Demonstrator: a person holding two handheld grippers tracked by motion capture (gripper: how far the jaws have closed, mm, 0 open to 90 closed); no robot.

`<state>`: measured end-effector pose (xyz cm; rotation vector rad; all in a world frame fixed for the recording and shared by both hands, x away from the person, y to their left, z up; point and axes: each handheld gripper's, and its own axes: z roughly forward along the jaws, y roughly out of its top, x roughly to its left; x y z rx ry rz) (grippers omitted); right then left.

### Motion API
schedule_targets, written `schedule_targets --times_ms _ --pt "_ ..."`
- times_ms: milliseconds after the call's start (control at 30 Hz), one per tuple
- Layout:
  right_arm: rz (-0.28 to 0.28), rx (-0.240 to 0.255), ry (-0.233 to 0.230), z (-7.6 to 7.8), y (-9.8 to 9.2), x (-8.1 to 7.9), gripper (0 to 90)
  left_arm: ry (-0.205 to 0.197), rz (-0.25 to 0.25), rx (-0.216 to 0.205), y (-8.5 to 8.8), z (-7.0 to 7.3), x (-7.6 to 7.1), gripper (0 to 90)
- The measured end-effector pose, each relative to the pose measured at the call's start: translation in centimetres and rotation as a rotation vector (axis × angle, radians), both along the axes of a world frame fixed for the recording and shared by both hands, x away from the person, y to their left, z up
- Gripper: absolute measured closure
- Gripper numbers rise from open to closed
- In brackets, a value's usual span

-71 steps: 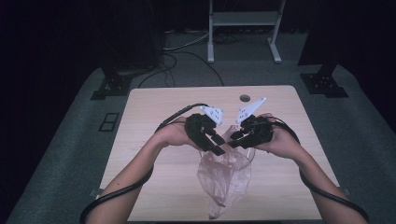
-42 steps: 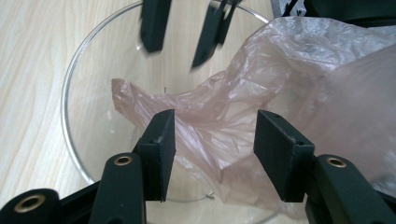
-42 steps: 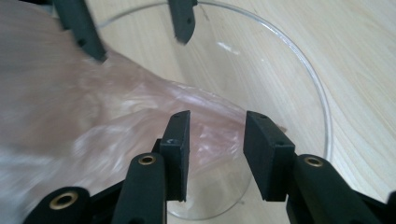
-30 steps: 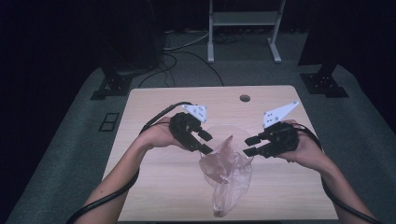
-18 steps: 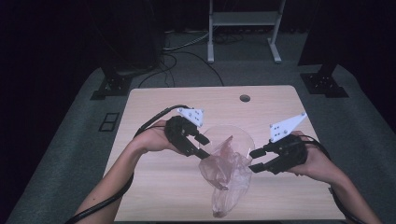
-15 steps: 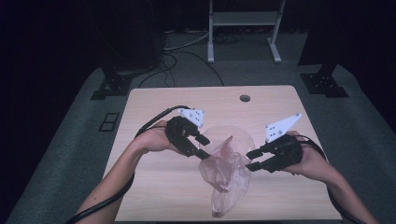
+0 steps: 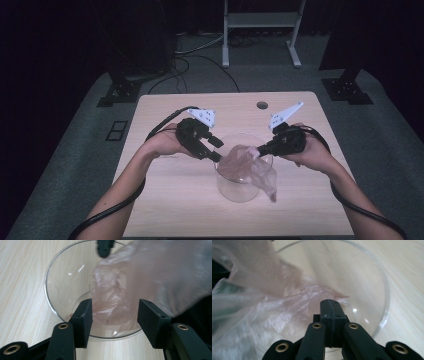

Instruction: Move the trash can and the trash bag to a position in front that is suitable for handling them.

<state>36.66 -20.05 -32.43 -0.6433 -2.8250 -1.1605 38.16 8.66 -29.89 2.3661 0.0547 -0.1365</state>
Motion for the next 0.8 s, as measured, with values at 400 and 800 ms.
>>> schedule_targets --times_ms 400,800 --pt "-0.118 0.072 -0.024 0.8 -3.4 0.8 74.2 -0.008 0.006 -0.012 0.6 0.2 -0.4 39.5" --pt "-0.079 0.067 -0.044 1.0 -7.3 -3.0 66.5 -0.006 -0.021 -0.007 -0.1 0.7 -1.6 37.7"
